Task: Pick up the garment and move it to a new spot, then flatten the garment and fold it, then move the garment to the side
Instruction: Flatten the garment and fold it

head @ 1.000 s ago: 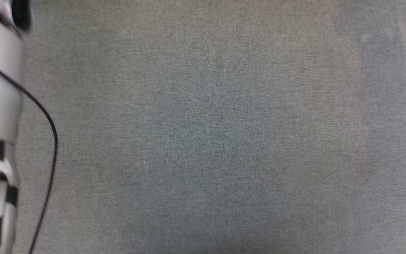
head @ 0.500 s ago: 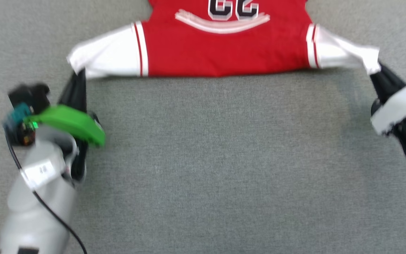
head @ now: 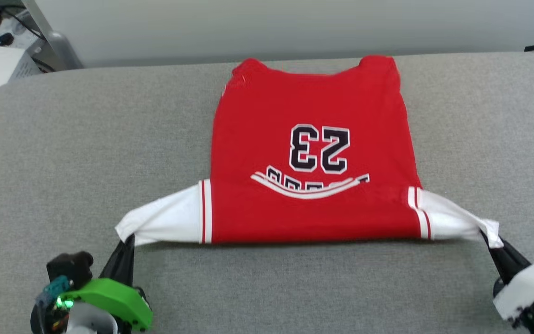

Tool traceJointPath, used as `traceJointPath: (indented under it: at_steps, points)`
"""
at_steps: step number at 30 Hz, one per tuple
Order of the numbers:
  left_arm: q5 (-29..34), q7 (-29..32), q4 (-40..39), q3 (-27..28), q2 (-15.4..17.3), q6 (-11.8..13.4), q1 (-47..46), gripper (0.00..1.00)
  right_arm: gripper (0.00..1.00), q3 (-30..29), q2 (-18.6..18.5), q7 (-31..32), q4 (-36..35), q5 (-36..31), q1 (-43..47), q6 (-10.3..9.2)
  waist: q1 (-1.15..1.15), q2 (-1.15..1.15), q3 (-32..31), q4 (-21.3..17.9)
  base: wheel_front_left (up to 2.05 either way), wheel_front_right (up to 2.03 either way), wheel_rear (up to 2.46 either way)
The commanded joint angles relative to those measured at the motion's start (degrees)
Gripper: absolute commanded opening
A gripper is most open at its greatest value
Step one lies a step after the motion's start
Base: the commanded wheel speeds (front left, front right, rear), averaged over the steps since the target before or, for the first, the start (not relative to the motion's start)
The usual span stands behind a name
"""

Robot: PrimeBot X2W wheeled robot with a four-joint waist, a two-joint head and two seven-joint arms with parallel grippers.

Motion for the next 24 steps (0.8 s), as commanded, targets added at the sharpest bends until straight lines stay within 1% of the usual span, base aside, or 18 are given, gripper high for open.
traceJointPath:
  at_steps: [1,4,6,11,15,17,18,19,20,21,24]
  points:
    - [-0.28,0.45,-1.11,0.31,0.58,1.43,2.58,0.0,0.0,-1.58,-0.12,-0.33,0.12,-2.48,3.09,-0.06,0.01,0.0,-4.53,0.89,0.0,0.0,0.0]
    - [-0.28,1.01,-3.35,0.39,0.54,3.38,6.84,0.0,0.0,-5.36,1.68,0.12,-0.38,-5.59,8.93,-0.06,0.01,0.0,-6.28,1.4,0.0,0.0,0.0]
    - [-0.39,1.26,-4.71,0.37,0.45,4.35,9.64,0.0,0.0,-8.31,3.75,1.02,-1.28,-6.98,12.79,-0.06,0.01,0.0,-7.13,1.54,0.0,0.0,0.0]
    - [-0.03,0.57,-6.72,0.31,0.27,6.26,14.99,0.0,0.0,-14.71,8.58,5.27,-4.22,-12.46,21.26,-0.06,0.01,0.0,-8.45,1.73,0.0,0.0,0.0]
    - [0.48,-0.18,-7.31,-0.28,-0.56,7.23,17.04,0.0,0.0,-17.87,11.67,9.06,-6.54,-15.96,25.49,-0.06,0.01,0.0,-8.97,1.87,0.0,0.0,0.0]
    - [1.13,-0.59,-7.2,-0.84,-0.86,7.43,17.14,0.0,0.0,-18.34,12.77,10.8,-7.84,-17.47,26.54,-0.06,0.01,0.0,-9.04,1.95,0.0,0.0,0.0]
    - [1.35,-0.73,-7.14,-1.09,-1.03,7.47,17.04,0.0,0.02,-18.48,13.18,11.37,-8.39,-17.82,26.74,-0.06,0.01,0.0,-9.01,1.98,0.0,0.0,0.0]
    - [1.75,-1.0,-7.22,-1.42,-1.2,7.42,16.73,0.0,0.31,-18.72,13.6,11.69,-9.19,-18.19,26.74,-0.06,0.01,0.0,-9.0,2.06,0.0,0.0,0.0]
    - [1.96,-1.23,-7.35,-1.61,-1.37,7.31,16.45,0.0,0.58,-18.87,13.95,11.93,-9.92,-18.51,26.66,-0.06,0.01,0.0,-8.96,2.14,0.0,0.0,0.0]
    - [2.24,-1.41,-7.43,-1.95,-1.59,7.19,16.08,0.0,1.0,-19.09,14.35,12.31,-10.82,-18.73,26.5,-0.06,0.01,0.0,-8.92,2.31,0.0,0.0,0.0]
    - [2.94,-1.82,-7.66,-2.61,-1.9,6.89,15.09,0.0,1.0,-19.94,14.76,12.41,-13.3,-19.53,25.33,-0.06,0.01,0.0,-8.57,2.83,0.0,0.0,0.0]
